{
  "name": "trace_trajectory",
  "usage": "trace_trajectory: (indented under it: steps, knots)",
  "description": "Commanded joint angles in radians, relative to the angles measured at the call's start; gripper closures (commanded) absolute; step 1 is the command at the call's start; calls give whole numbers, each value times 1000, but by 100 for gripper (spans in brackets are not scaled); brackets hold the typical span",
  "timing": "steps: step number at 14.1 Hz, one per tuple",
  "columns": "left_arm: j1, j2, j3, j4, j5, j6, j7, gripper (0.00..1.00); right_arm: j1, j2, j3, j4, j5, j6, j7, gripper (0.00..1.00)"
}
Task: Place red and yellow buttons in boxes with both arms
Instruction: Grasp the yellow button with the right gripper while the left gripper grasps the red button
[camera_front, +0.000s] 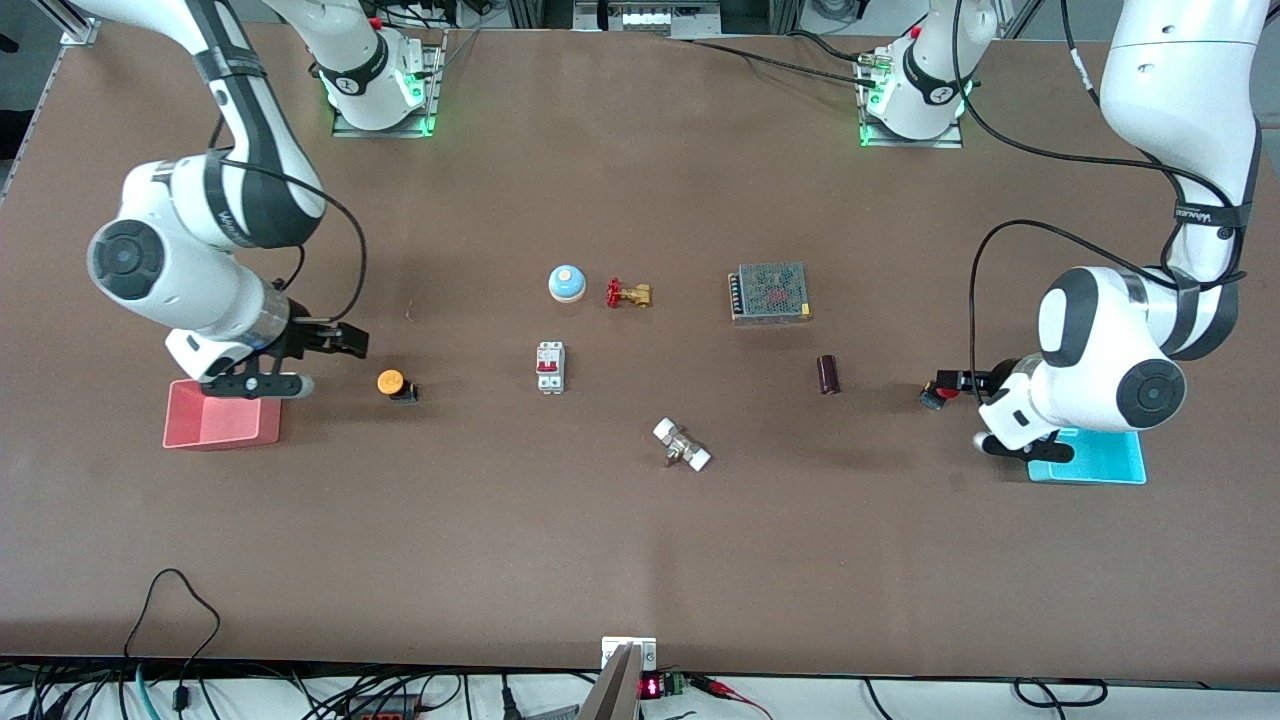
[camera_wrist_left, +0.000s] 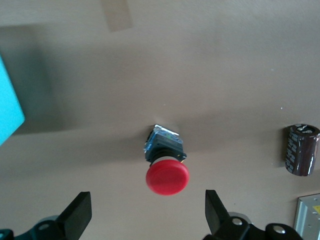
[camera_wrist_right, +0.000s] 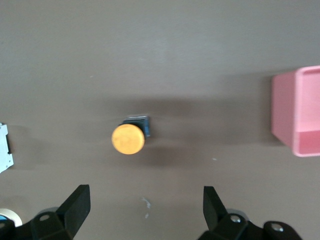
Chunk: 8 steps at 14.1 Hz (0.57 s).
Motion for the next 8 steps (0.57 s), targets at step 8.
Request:
trace_trajectory:
  steps: [8]
  knots:
    - [-20, 17, 6, -94, 17, 140, 174, 0, 39, 149, 1, -17, -69, 237, 43, 0]
